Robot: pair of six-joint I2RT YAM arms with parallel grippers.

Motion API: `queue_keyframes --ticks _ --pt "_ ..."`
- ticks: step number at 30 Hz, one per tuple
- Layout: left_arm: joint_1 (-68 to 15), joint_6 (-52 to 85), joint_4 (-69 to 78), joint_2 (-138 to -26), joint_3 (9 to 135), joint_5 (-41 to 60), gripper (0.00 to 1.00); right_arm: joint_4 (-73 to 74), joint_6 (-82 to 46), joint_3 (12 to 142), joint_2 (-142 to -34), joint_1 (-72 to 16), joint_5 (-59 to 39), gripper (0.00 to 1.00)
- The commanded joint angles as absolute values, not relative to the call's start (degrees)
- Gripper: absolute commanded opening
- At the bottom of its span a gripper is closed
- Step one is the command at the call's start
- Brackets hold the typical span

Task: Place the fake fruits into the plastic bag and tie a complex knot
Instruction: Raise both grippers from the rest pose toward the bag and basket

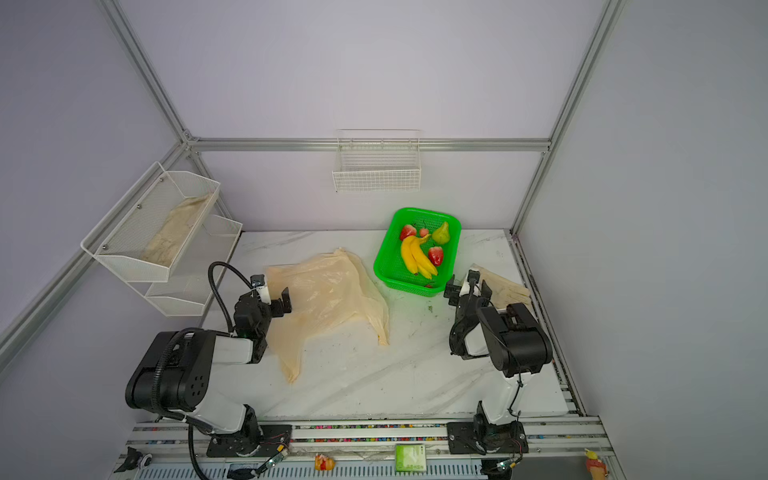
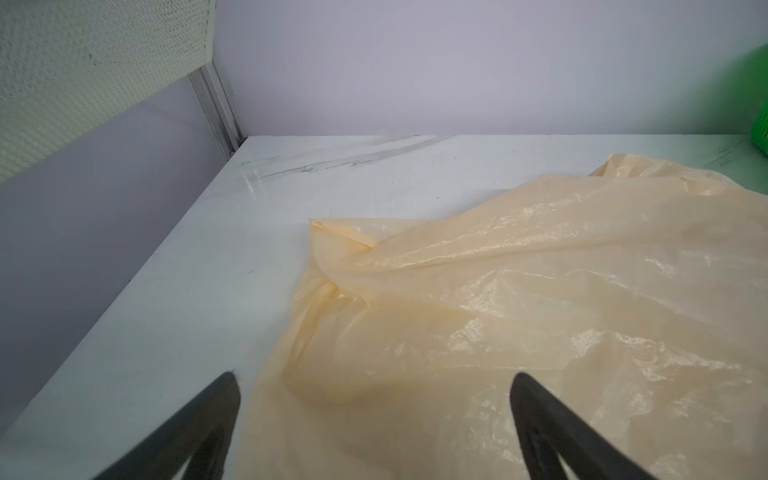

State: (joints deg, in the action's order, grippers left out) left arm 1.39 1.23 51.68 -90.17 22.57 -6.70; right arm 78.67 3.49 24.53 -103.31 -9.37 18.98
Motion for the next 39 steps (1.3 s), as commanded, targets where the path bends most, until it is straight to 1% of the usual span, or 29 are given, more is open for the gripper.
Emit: queue_keyframes --ticks 1,36,39 --pt "1.7 0.5 54.2 -90.0 21.5 -6.4 1.0 81.0 3.8 25.1 -102.7 -9.2 18.8 0.97" --pt "1.8 0.7 54.5 -89.9 21.5 -6.3 1.0 80.8 3.5 25.2 -102.8 -9.2 18.7 0.97" --pt "1.8 0.4 54.8 -88.2 20.7 -5.5 1.0 82.0 4.1 24.7 -102.5 -9.2 19.4 0.97"
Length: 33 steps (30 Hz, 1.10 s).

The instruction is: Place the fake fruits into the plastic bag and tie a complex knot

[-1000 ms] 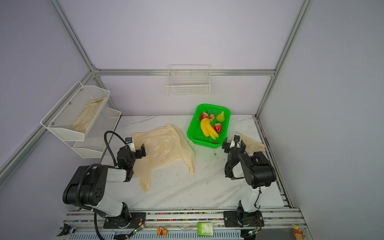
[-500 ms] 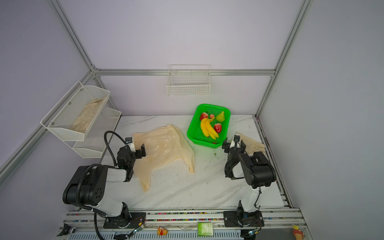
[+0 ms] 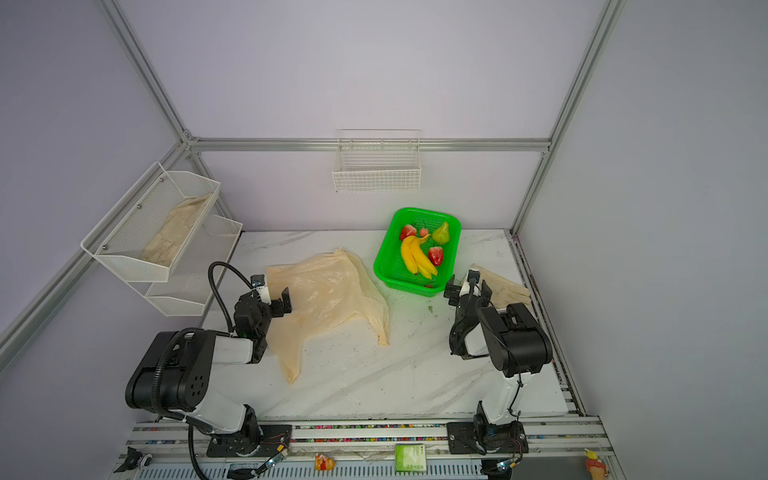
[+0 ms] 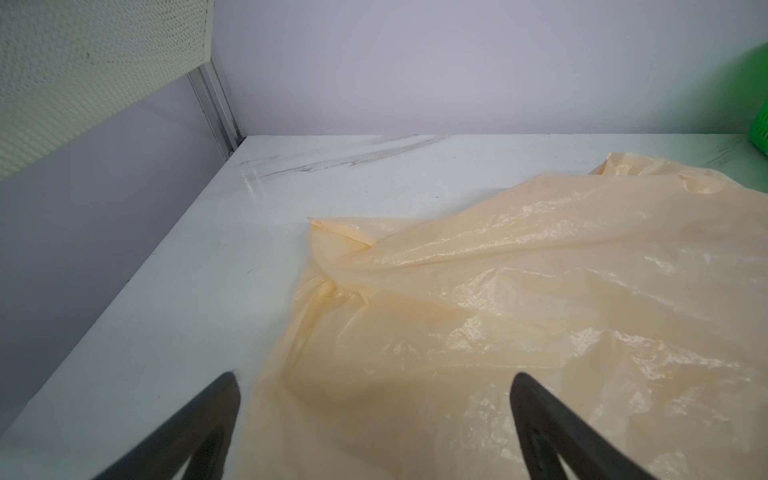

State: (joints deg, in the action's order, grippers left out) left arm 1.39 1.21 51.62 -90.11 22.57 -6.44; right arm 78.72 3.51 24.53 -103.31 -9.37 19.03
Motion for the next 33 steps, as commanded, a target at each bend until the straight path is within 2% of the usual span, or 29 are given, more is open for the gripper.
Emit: queue_keyframes --ticks 1,4,8,10,13,15,18,22,25,27,30,33 --pt "1.8 0.4 54.5 -86.8 20.4 -6.0 0.99 83.2 4.6 24.1 -102.1 -9.2 20.1 0.97" --pt "1.7 1.2 45.6 -77.4 21.4 -8.0 1.0 75.5 2.9 23.5 -91.5 -9.3 23.4 0.97" --pt "1.7 14.7 21.9 -65.9 28.8 -14.4 0.99 52.2 -12.6 26.4 -72.1 -9.2 35.8 0.97" --pt "1.7 20.6 16.3 -63.0 30.5 -12.7 1.0 42.5 -17.0 28.3 -65.0 -9.2 32.2 0.95" --pt "1.5 29.4 17.0 -60.1 29.7 -0.6 1.0 37.9 -18.8 30.2 -60.6 -10.7 15.3 0.95" --pt "1.0 38.0 15.1 -58.7 30.4 8.0 1.0 28.0 -18.4 35.4 -62.3 -16.6 14.5 0.97" --pt "-1.9 43.8 7.9 -57.0 32.2 14.6 1.0 12.8 -14.1 44.5 -67.4 -28.9 17.3 0.97" --pt "-9.6 37.4 -6.8 -57.6 38.5 15.5 1.0 5.3 -10.8 47.2 -72.6 -39.5 10.0 0.97" --pt "-14.0 30.0 -18.4 -60.7 45.0 14.7 1.0 8.4 -10.7 43.5 -75.8 -45.9 14.3 0.96" --pt "-15.4 26.4 -23.8 -62.6 48.1 13.0 1.0 13.1 -10.2 40.6 -78.2 -47.7 11.0 0.96" --pt "-16.6 24.3 -26.2 -63.6 50.1 10.3 1.0 18.0 -10.2 39.0 -83.1 -48.9 7.5 0.96" --pt "-17.8 23.6 -25.4 -64.1 50.8 8.7 1.0 20.3 -11.7 39.5 -88.0 -48.9 8.8 0.94"
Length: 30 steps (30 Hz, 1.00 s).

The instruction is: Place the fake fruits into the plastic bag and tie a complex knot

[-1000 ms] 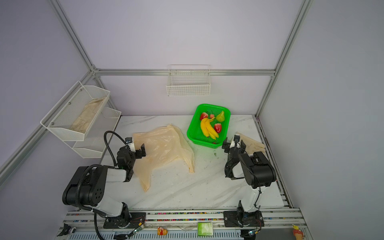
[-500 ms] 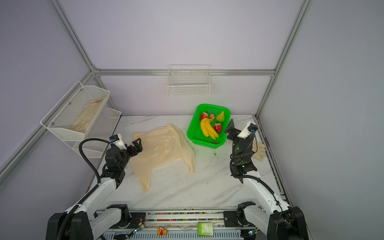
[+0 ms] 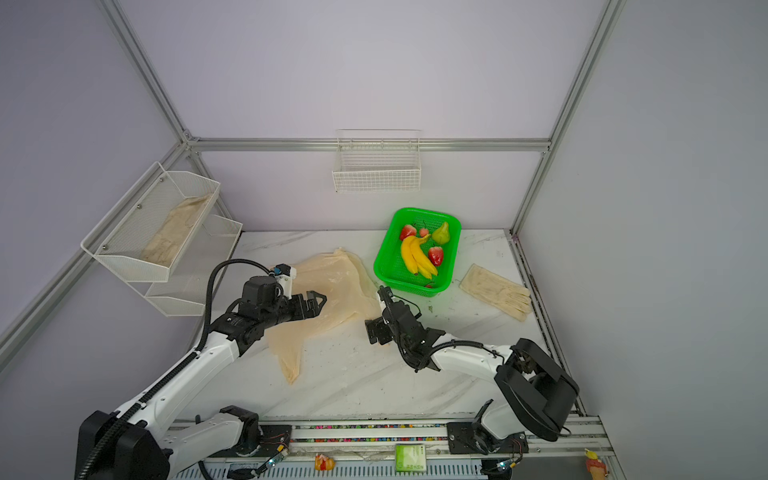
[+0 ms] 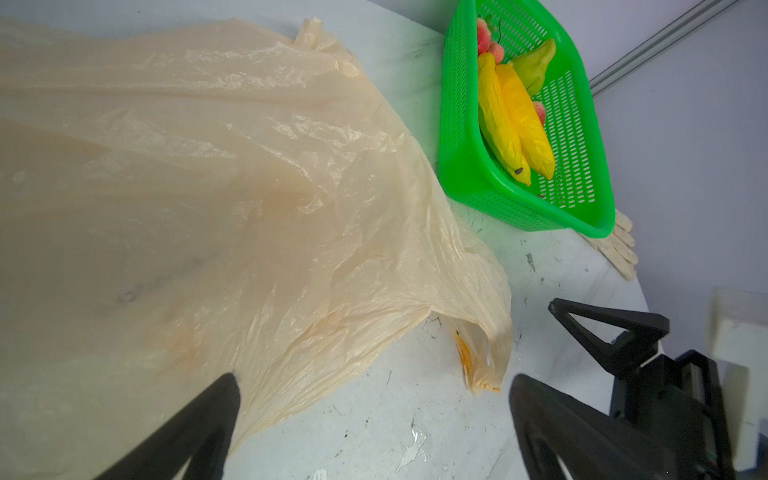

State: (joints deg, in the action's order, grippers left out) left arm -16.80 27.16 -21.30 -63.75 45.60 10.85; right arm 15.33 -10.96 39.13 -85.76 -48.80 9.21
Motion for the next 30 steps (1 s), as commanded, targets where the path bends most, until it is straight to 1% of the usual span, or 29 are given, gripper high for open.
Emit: queue_keyframes --ticks 1,2,5,8,11,12,14,15,19,21,24,26,28,30 --pt "-18.2 23.6 -25.2 -64.4 51.1 7.9 1.0 21.6 -12.1 39.7 -89.4 -48.9 9.2 0.91" --pt "-18.7 23.6 -25.1 -64.6 51.4 6.9 1.0 22.5 -12.8 39.8 -90.5 -48.9 10.4 0.84" --pt "-19.9 26.3 -24.7 -64.5 51.9 3.5 1.0 23.9 -14.4 40.3 -92.5 -48.9 12.7 0.53" --pt "-20.9 28.3 -20.0 -62.0 48.6 2.3 1.0 27.3 -15.1 38.9 -92.0 -48.9 10.6 0.36" --pt "-21.8 27.1 -14.2 -59.8 44.6 0.2 1.0 24.2 -15.3 40.5 -91.4 -48.8 9.2 0.18" --pt "-22.9 25.5 -11.7 -59.1 43.2 -2.0 1.0 22.3 -15.0 41.2 -90.7 -48.9 9.7 0.15" --pt "-25.5 21.5 -6.8 -57.7 40.5 -7.3 1.0 19.9 -14.8 42.2 -88.3 -48.6 9.9 0.11" --pt "-26.8 18.6 -3.5 -57.2 39.0 -9.3 0.99 18.3 -14.5 43.0 -86.8 -47.8 8.1 0.08" --pt "-29.7 8.1 5.3 -57.9 35.7 -12.3 0.97 11.2 -14.1 48.0 -81.7 -44.6 1.0 0.0" --pt "-32.1 -1.1 9.7 -58.6 34.0 -11.3 0.94 8.0 -14.5 51.1 -80.4 -42.4 -3.6 0.0" --pt "-35.8 -11.6 14.8 -59.1 32.0 -12.9 0.96 3.1 -15.1 56.4 -81.2 -39.4 -9.9 0.0" --pt "-36.7 -14.0 16.0 -60.3 32.4 -12.8 0.98 1.8 -15.5 58.4 -81.9 -38.4 -12.8 0.0" --pt "-37.1 -13.6 15.9 -62.4 33.6 -12.3 0.98 1.8 -16.1 59.4 -82.1 -38.1 -14.5 0.0" --pt "-37.8 -11.8 15.9 -65.5 35.0 -14.0 0.98 1.9 -16.8 60.6 -82.6 -37.8 -15.5 0.0"
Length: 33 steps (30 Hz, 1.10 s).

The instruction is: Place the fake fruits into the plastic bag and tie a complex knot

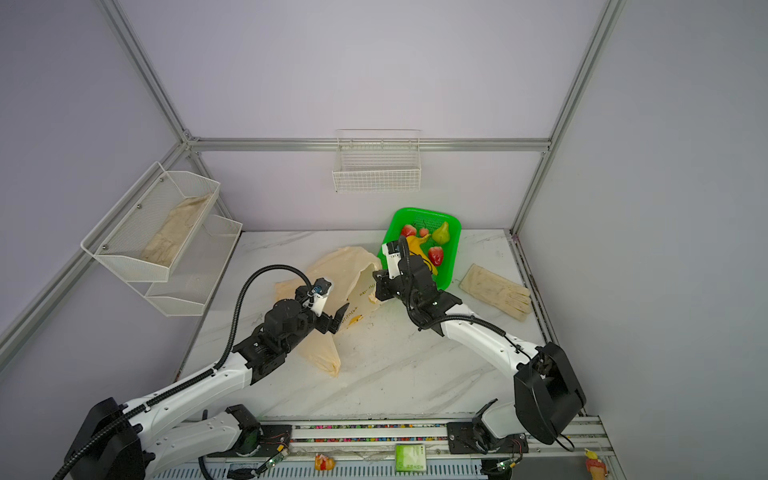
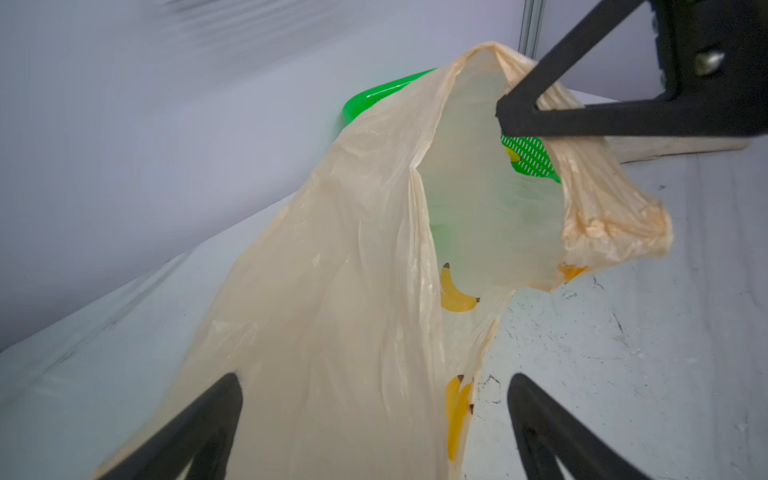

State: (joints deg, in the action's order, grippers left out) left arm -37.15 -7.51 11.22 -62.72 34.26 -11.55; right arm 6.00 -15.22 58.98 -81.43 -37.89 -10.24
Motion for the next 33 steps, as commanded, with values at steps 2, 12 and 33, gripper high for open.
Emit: queue_keyframes --ticks 2,12,33 --pt "-39.1 -11.4 15.8 -68.3 35.9 -16.0 0.98 1.8 -17.3 61.4 -82.7 -37.8 -15.8 0.0" --pt "-42.2 -10.7 17.0 -78.2 41.6 -24.2 0.72 2.2 -16.5 62.0 -83.2 -37.7 -16.1 0.0" --pt "-43.3 -11.5 22.5 -81.5 42.3 -33.3 0.0 -0.3 -9.9 65.0 -88.0 -37.7 -14.8 0.0"
